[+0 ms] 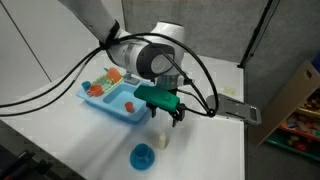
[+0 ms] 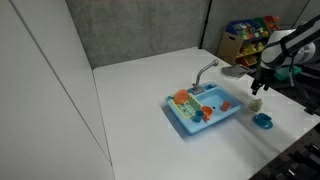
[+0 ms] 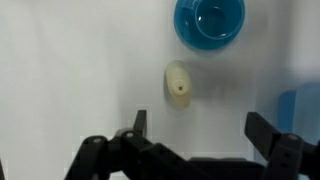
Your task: Pick up the detergent and put it in the sink
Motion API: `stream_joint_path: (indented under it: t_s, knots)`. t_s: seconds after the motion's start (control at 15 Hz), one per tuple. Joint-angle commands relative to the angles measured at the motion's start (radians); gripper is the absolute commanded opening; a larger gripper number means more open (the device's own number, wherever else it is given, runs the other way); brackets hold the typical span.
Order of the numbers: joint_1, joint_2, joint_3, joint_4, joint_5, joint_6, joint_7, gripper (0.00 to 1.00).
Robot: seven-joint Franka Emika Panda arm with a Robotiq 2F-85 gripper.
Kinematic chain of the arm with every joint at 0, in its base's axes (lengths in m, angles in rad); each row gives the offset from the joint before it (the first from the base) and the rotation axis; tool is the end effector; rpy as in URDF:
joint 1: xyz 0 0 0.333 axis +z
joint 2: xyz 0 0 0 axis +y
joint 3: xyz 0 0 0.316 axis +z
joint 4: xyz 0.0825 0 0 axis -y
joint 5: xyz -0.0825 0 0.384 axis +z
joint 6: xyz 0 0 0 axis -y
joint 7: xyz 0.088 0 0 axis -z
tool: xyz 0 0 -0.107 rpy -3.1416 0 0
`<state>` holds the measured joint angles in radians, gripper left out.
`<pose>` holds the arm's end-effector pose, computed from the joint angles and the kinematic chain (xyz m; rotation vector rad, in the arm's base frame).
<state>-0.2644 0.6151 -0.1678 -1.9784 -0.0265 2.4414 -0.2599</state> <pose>0.5379 -0.2485 0.1444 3.0654 -0.1957 -0.2692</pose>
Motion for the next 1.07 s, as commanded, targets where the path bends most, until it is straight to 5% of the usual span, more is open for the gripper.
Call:
stream_joint_path:
  t_s: [0.0,1.0]
  knots:
    - [-0.010,0.059,0.002,0.049,-0.039,0.004,-0.002,1.00]
    - [-0.024,0.122,0.010,0.030,-0.041,0.048,0.007,1.00]
